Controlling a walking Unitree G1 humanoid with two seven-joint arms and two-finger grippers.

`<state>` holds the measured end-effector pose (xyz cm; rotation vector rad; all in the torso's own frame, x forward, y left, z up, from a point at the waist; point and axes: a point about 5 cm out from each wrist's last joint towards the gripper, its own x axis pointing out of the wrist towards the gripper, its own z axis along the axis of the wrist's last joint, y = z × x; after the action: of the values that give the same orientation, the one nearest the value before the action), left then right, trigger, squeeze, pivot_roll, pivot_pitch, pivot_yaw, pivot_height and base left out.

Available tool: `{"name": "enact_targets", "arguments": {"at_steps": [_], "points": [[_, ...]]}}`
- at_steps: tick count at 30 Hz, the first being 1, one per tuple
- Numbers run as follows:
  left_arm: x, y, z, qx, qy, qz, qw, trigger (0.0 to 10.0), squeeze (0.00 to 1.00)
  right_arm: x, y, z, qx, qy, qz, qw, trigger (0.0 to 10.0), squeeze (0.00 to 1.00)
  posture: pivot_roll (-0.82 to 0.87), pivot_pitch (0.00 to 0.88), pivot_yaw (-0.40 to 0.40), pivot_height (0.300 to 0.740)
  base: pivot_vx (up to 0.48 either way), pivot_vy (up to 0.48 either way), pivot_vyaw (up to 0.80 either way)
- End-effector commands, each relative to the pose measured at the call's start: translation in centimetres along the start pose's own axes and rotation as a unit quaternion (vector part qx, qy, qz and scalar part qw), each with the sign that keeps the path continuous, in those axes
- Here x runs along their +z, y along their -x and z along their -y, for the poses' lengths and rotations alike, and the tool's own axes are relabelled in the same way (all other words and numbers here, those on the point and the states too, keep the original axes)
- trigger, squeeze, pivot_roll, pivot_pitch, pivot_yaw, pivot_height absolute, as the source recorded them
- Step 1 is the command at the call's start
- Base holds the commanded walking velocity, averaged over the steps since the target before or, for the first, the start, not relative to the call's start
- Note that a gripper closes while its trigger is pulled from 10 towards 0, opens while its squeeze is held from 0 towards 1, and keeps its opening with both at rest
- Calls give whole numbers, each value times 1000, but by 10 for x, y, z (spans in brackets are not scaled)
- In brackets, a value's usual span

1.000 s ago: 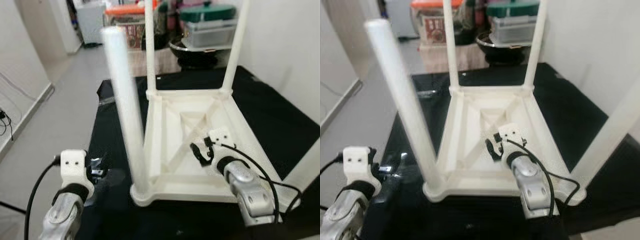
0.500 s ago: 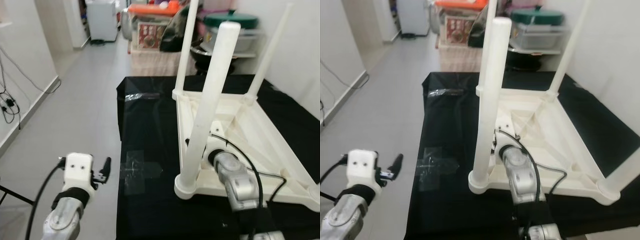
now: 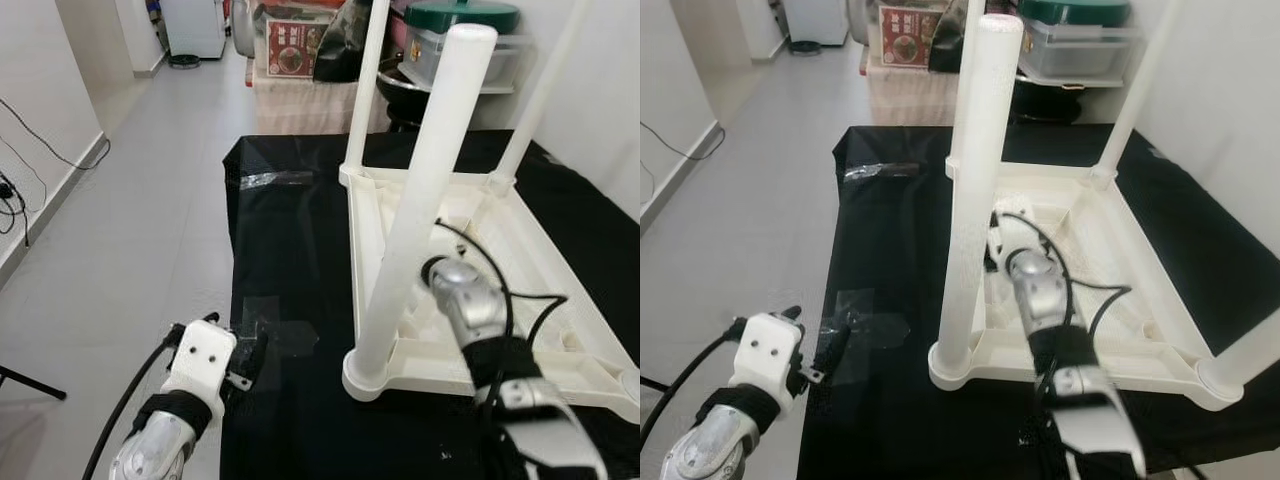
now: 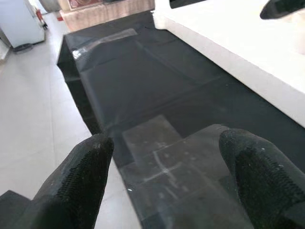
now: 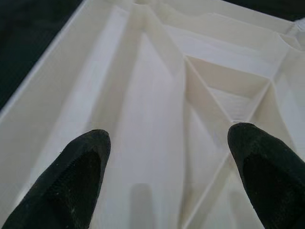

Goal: Building children table

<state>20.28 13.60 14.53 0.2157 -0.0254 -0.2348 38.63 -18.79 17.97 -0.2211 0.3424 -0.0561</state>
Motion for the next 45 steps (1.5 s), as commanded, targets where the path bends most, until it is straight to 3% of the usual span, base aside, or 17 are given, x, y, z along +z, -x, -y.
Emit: {"name": "enact_targets", "arguments": {"at_steps": [1, 9, 18, 24, 29, 36, 45], "points": [[1, 3, 1, -7, -10, -6, 1000, 10000, 0, -2, -3, 0, 9, -9, -6, 1000, 10000, 0, 2, 145, -68, 740, 0, 0, 0], [6, 13, 6, -23, -25, -5, 999, 10000, 0, 15, -13, 12, 29, -5, -5, 1000, 10000, 0, 18, 194, -69, 740, 0, 0, 0], [8, 26, 4, -9, -30, -16, 999, 10000, 0, 19, -14, 40, -24, -14, -48, 998, 10000, 0, 42, 234, -80, 740, 0, 0, 0], [8, 32, 2, -5, -29, -25, 999, 10000, 0, 25, -13, 50, -39, -27, -41, 998, 10000, 0, 48, 245, -77, 740, 0, 0, 0], [8, 33, 2, -6, -28, -28, 999, 10000, 0, 30, -12, 51, -31, -31, -48, 998, 10000, 0, 46, 245, -72, 740, 0, 0, 0], [8, 30, 3, -7, -27, -28, 999, 10000, 0, 18, -9, 43, 2, -26, -127, 992, 10000, 0, 30, 235, -70, 740, 0, 0, 0], [7, 25, 3, -7, -28, -26, 999, 10000, 0, 21, -10, 33, 28, -26, -133, 990, 10000, 0, 24, 216, -72, 740, 0, 0, 0]]}}
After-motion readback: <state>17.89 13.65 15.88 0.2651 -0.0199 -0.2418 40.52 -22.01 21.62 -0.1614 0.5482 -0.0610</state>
